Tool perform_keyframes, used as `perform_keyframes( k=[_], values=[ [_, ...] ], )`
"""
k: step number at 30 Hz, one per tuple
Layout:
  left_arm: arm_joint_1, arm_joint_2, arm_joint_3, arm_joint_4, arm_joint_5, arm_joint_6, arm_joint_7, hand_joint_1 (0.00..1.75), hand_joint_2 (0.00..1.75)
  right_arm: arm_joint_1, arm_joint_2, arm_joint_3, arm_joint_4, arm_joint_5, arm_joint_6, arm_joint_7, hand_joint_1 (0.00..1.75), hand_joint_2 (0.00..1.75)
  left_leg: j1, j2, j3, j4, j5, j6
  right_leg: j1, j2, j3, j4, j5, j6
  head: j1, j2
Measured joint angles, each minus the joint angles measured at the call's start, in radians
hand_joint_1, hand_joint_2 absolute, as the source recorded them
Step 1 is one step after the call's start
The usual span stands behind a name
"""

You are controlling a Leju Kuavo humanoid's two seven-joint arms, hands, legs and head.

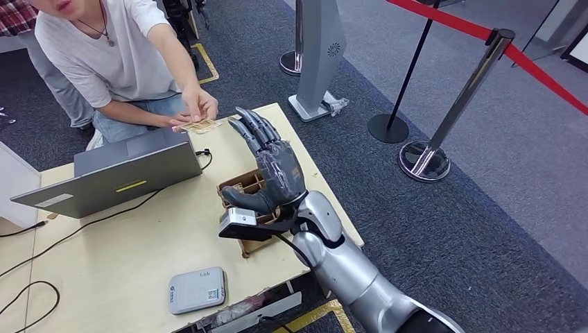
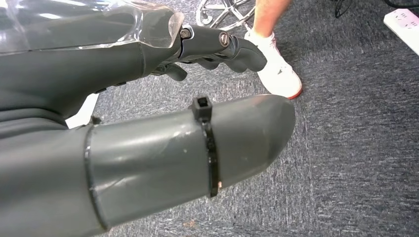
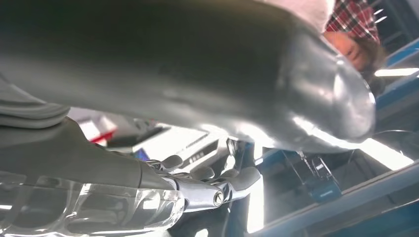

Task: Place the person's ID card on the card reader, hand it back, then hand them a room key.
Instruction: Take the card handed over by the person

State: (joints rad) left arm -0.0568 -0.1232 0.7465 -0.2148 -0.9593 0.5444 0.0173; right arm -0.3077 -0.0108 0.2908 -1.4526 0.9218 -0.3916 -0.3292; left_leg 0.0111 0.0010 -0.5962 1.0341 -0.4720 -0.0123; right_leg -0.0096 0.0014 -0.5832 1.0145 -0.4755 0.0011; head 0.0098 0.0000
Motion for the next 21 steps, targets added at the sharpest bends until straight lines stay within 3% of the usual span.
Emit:
perform_keyframes(
  k=[3,11,21],
  values=[
    [0.000,0.000,0.000,0.000,0.004,0.000,0.001,0.00,0.00,-0.083,0.000,0.006,0.088,0.073,-0.034,0.023,0.00,1.75,0.000,0.000,0.000,0.000,0.001,0.000,0.000,0.000,0.000,0.000,0.001,0.000,0.000,0.000],
    [-0.002,-0.005,0.001,0.000,0.010,0.000,0.009,0.00,0.00,-0.257,0.016,0.045,0.335,0.206,-0.104,0.095,0.00,1.75,0.000,-0.001,0.000,0.000,0.002,0.001,0.000,-0.001,0.000,0.000,0.002,0.000,0.000,0.000],
    [-0.003,-0.012,0.001,0.000,0.014,0.001,-0.013,0.00,0.00,-0.339,0.020,0.071,0.527,0.245,-0.158,0.118,0.00,1.75,0.000,-0.001,0.000,0.000,0.002,0.001,0.000,-0.001,0.000,0.000,0.002,0.000,0.000,0.000]
  ],
)
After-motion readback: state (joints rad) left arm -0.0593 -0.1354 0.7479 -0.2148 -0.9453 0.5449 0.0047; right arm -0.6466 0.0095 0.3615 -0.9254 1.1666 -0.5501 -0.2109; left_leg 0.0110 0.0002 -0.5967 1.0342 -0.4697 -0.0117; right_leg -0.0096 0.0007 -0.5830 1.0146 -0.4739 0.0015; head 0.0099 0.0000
